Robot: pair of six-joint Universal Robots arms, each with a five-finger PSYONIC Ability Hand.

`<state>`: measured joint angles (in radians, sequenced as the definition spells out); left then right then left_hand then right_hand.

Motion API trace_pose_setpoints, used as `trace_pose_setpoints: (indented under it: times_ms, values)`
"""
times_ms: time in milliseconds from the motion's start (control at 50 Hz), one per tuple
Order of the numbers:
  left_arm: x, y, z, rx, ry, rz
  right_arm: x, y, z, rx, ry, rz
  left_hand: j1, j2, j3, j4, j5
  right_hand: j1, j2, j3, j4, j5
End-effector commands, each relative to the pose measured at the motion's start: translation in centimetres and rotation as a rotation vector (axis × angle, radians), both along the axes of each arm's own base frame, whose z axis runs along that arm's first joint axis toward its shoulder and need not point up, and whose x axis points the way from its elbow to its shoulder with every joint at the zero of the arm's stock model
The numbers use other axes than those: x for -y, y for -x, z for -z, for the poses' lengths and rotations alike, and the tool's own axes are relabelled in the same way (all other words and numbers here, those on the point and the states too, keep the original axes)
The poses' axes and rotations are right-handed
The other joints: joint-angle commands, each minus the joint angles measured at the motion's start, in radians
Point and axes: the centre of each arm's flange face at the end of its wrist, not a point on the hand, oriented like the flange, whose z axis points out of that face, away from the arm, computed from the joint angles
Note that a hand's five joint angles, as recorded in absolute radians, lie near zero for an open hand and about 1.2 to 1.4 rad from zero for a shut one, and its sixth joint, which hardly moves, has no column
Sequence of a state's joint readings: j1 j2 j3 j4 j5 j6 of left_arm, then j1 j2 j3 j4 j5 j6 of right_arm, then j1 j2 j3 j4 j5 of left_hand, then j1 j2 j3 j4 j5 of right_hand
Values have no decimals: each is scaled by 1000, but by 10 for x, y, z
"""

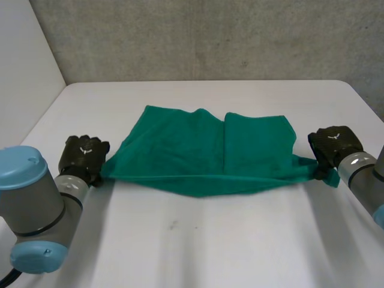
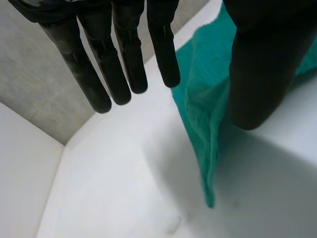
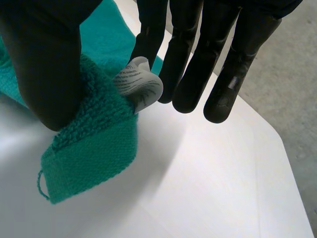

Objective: Fold the towel.

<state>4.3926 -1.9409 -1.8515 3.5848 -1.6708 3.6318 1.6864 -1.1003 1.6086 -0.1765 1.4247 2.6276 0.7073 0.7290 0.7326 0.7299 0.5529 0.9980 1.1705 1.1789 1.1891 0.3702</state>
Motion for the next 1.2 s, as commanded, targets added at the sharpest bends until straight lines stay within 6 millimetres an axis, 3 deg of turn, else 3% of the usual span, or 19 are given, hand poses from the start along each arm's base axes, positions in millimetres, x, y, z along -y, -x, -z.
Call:
trace_pose_setpoints:
  times_ms: [20, 140, 320, 480, 700, 800, 960, 1000, 1200]
  values:
    - [7, -3, 13, -1, -48, 30, -2, 7, 5, 0, -26, 12, -53, -75, -79, -76, -73, 398, 226, 217, 207, 852]
    - [8, -3, 15, -13, -59, 66, -6, 4, 8, 11, -41, -16, -94, -116, -120, -117, -115, 398, 226, 217, 207, 852]
    - [9, -2, 26, -5, -90, 69, -10, 2, 11, 19, -68, -42, -97, -119, -123, -120, -118, 42, -131, -139, -150, 495]
    - [13, -2, 31, -1, -97, 65, -10, 3, 13, 17, -86, -48, -54, -75, -79, -76, -74, -18, -190, -198, -209, 436]
    - [14, -3, 30, -2, -96, 60, -6, 7, 22, 22, -107, -58, 129, 107, 103, 106, 108, 41, -132, -140, -150, 494]
    - [15, -4, 30, -3, -95, 56, -4, 6, 30, 19, -128, -60, 158, 136, 133, 135, 138, 397, 225, 216, 206, 851]
    - [16, -6, 28, -5, -90, 46, -9, 4, 30, 31, -137, -86, 155, 133, 130, 132, 135, 393, 221, 213, 202, 847]
    - [17, -6, 28, -5, -89, 45, -10, 4, 30, 38, -142, -95, 152, 130, 127, 129, 132, 157, -16, -24, -35, 610]
    - [16, -6, 27, -5, -89, 45, -15, 6, 32, 41, -157, -89, 146, 125, 121, 124, 126, -150, -322, -331, -341, 304]
